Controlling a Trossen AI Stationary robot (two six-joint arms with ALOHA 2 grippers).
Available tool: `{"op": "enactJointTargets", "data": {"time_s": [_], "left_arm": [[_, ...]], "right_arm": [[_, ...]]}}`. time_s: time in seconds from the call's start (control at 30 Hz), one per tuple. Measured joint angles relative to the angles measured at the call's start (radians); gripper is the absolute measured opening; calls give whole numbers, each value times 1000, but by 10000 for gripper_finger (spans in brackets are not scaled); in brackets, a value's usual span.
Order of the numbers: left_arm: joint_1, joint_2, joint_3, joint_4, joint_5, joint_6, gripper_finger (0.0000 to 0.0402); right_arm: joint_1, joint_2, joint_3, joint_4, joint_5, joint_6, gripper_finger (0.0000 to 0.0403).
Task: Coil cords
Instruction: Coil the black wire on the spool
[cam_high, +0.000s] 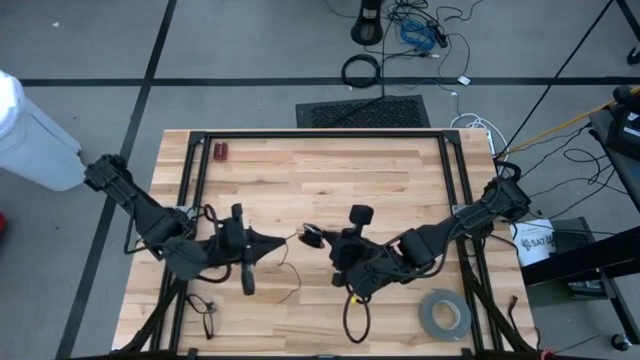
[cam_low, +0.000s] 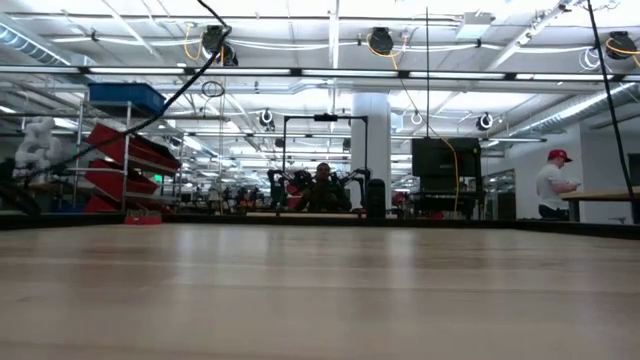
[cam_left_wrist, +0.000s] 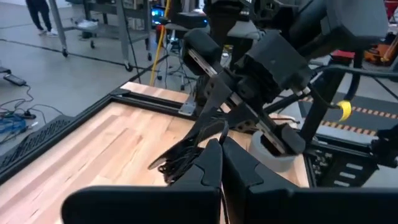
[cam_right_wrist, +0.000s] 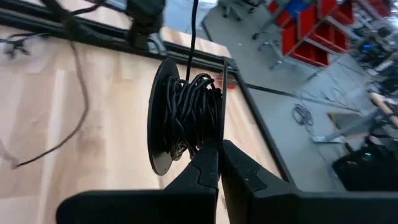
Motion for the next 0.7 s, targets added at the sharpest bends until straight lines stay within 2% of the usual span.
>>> {"op": "enactJointTargets", "data": {"time_s": [0.17, 0.43, 0.7], "left_arm": [[33, 22, 5, 48, 21, 16, 1], [89, 75, 5, 204, 124, 85, 1], [109, 145, 5, 216, 158, 78, 1]], "right_arm": [[-11, 0, 0, 42, 29, -12, 0], [-39, 3, 0, 114, 29, -17, 0], [-52, 19, 0, 113, 49, -17, 0]]}}
